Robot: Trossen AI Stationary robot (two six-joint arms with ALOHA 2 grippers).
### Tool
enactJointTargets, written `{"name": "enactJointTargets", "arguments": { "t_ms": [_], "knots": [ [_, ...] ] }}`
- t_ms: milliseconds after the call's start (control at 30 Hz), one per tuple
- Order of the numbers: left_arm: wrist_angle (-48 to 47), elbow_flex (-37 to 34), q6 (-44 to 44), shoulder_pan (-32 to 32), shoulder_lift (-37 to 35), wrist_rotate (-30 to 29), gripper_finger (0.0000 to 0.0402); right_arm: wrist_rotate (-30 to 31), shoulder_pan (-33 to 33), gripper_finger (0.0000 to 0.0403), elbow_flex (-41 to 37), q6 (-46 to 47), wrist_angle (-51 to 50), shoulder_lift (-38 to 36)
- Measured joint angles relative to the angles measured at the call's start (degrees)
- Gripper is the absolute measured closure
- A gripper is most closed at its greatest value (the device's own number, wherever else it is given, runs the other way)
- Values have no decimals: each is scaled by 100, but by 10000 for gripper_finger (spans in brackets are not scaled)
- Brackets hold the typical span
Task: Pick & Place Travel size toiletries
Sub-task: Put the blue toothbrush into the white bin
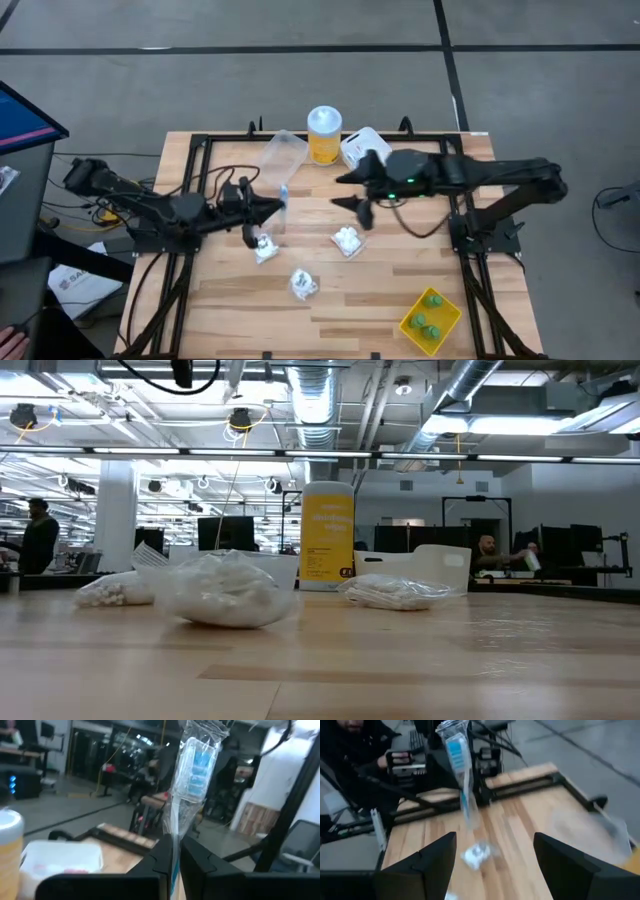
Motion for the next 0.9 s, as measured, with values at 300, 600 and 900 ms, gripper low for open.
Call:
{"name": "enactJointTargets", "arguments": {
  "t_ms": [300,600,900],
  "knots": [
    [608,0,19,243,388,509,388,-904,-310,145,9,-183,1488,813],
    [1210,2,-5,305,984,691,388,-1663,-505,145,9,-196,2073,978],
    [1384,119,-21,609,1133,1271,388,-1678,-572,145,9,-196,2088,978]
  ]
}}
